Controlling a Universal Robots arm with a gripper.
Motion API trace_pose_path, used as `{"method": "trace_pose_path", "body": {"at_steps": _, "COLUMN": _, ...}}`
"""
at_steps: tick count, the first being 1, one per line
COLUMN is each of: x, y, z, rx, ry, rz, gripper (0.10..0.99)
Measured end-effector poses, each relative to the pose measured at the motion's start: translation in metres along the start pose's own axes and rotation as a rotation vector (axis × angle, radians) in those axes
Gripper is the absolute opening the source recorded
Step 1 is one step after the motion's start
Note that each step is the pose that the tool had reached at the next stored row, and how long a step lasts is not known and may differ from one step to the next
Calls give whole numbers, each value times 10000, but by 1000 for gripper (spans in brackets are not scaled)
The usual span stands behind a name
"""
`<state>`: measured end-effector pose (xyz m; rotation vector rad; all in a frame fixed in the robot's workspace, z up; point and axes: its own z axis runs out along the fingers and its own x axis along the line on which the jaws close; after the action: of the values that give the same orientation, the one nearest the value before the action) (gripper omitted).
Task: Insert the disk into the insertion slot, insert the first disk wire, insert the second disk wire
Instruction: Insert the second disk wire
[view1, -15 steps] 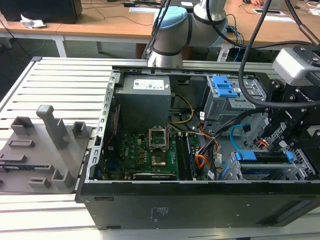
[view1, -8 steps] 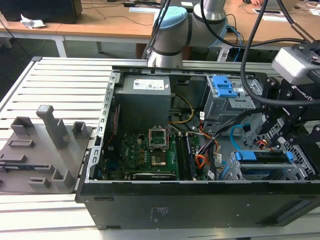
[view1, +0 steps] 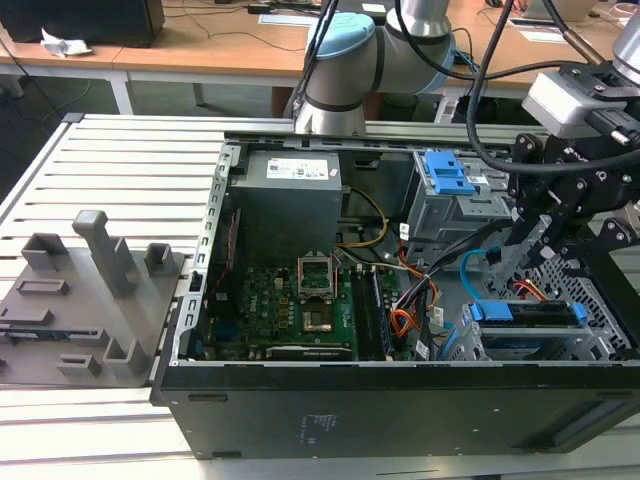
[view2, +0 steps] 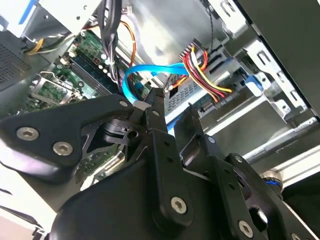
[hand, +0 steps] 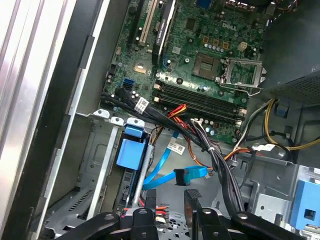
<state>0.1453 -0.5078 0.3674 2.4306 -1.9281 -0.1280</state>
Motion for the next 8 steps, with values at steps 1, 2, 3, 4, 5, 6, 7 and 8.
{"method": "trace_pose_path", "body": {"at_steps": 1, "x": -17, "y": -4, "z": 0, "rx": 0, "ry": 0, "rz": 0, "gripper": 361}}
{"method": "trace_pose_path", "body": {"at_steps": 2, "x": -40, "y": -10, "z": 1, "rx": 0, "ry": -1, "rz": -1, "gripper": 361}}
{"method": "trace_pose_path", "body": {"at_steps": 3, "x": -62, "y": -15, "z": 1, "rx": 0, "ry": 0, "rz": 0, "gripper": 361}}
{"method": "trace_pose_path", "body": {"at_steps": 4, "x": -75, "y": -17, "z": 1, "rx": 0, "ry": 1, "rz": 0, "gripper": 361}}
{"method": "trace_pose_path", "body": {"at_steps": 5, "x": -77, "y": -18, "z": 2, "rx": 0, "ry": 1, "rz": 0, "gripper": 361}}
{"method": "trace_pose_path", "body": {"at_steps": 6, "x": -78, "y": -19, "z": 2, "rx": 0, "ry": 1, "rz": 0, "gripper": 361}}
{"method": "trace_pose_path", "body": {"at_steps": 7, "x": -80, "y": -19, "z": 2, "rx": 0, "ry": 1, "rz": 0, "gripper": 361}}
{"method": "trace_pose_path", "body": {"at_steps": 8, "x": -80, "y": -19, "z": 1, "rx": -1, "ry": 3, "rz": -14, "gripper": 361}}
